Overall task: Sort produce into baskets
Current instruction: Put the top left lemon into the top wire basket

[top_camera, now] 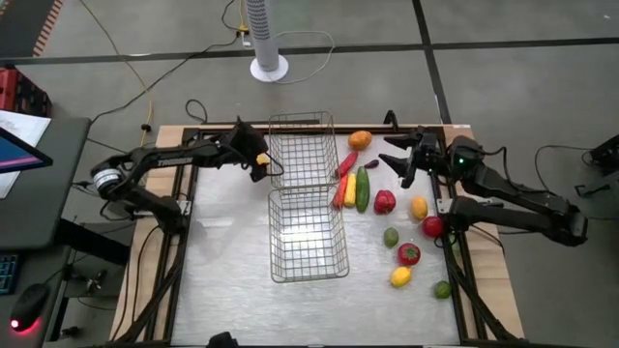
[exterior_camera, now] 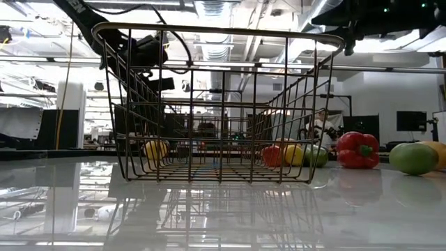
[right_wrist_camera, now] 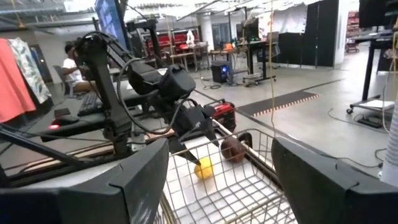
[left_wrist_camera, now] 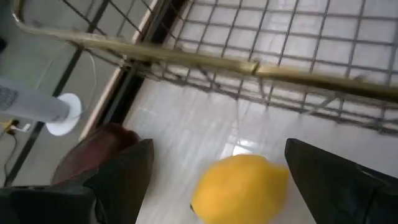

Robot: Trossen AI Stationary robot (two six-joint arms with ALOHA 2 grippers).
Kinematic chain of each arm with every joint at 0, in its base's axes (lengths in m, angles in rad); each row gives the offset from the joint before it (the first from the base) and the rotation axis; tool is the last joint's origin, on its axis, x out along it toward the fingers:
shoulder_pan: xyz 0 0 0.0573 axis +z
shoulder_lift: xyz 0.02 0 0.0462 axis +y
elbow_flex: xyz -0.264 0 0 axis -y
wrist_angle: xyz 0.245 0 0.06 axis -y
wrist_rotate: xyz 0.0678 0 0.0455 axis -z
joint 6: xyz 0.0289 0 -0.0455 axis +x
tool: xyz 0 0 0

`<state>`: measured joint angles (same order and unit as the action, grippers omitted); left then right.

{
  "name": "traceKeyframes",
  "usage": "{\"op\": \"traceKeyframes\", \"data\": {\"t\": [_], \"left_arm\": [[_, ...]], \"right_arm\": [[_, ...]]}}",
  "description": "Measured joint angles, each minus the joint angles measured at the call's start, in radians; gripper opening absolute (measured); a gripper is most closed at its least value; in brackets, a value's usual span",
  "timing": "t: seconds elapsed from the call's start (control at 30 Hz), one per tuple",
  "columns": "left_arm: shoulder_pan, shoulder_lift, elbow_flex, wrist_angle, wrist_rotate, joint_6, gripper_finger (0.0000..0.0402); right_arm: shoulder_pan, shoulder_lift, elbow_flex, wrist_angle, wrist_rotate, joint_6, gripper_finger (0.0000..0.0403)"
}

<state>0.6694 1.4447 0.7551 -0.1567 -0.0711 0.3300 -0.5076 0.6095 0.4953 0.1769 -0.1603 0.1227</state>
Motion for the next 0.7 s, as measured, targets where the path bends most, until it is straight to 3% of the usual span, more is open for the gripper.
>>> {"op": "traceKeyframes", "data": {"t": [0.4,0.7], "left_arm": [[0.018,0.16,-0.001,-0.022,-0.003,-0.021,0.035],[0.002,0.118,-0.001,-0.056,-0.123,-0.097,0.035]], "right_arm": [[0.001,-0.002,0.0,0.003,0.0,0.003,0.031],[0.001,0.0,0.0,0.063,0.0,-0.022,0.0311]]}}
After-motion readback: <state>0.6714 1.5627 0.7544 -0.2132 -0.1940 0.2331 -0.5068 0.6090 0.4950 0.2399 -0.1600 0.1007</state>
